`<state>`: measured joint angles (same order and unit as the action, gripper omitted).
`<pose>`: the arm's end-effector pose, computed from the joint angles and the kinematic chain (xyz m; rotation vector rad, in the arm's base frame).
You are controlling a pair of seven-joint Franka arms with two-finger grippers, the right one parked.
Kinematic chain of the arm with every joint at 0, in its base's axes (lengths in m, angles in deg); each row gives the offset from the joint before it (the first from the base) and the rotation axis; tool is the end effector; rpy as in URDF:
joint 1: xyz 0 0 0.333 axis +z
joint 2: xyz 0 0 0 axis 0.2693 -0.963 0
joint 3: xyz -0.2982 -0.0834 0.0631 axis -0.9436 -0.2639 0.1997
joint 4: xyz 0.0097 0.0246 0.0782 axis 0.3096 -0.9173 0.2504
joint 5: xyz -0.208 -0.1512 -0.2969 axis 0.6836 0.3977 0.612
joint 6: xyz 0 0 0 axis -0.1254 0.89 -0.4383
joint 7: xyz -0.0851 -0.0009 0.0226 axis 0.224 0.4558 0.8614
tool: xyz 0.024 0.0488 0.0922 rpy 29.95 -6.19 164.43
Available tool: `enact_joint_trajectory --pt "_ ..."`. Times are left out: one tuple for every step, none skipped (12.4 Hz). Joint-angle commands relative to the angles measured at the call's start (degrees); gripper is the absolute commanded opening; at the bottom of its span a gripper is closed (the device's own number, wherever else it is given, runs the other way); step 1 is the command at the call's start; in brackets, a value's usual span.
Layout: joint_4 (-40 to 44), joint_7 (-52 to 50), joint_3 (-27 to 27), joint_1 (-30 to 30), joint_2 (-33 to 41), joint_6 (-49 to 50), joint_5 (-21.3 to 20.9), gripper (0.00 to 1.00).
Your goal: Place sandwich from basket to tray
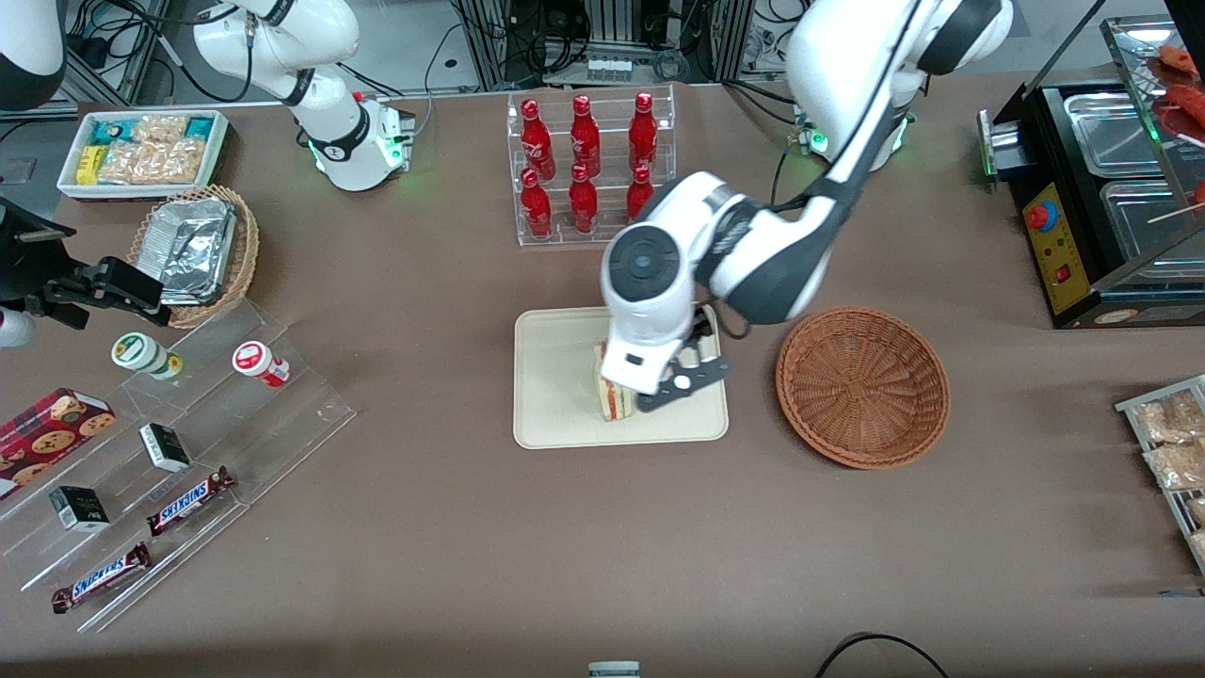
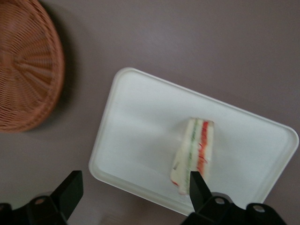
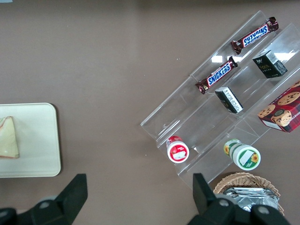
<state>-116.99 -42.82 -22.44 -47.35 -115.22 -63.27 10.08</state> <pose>0.5767 -0.4284 0.4166 -2.9637 -0.5756 0.1364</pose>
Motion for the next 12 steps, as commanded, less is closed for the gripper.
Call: enact_joint_trajectory --pt "-7.2 8.3 -0.3 5.5 6.4 1.5 -0.5 1.00" --pt "-10.2 12.2 -0.3 8.0 9.1 1.5 -0.5 1.00" --pt "-12.3 15.7 -0.3 10.1 11.1 1.6 -0.2 1.00" --pt "-14.6 19.0 -0.3 12.4 13.2 1.7 -0.1 1.00" --pt "-17.1 21.9 -0.3 14.6 15.2 1.6 0.0 1.00" --pt "-19.3 24.8 -0.3 16.7 17.1 1.7 0.0 1.00" --pt "-21.7 27.0 -0.3 17.9 18.9 1.5 0.0 1.00" --pt "-23.4 29.0 -0.3 19.8 21.0 1.5 0.0 1.00" --pt "-24.3 31.1 -0.3 21.4 22.7 2.0 0.5 1.00" --pt "-24.6 33.3 -0.3 22.2 23.8 3.6 1.6 1.00" --pt "-24.4 35.8 -0.1 22.4 24.3 5.3 1.7 1.00" --pt "-24.4 37.4 -0.2 24.2 25.1 6.6 1.7 1.00"
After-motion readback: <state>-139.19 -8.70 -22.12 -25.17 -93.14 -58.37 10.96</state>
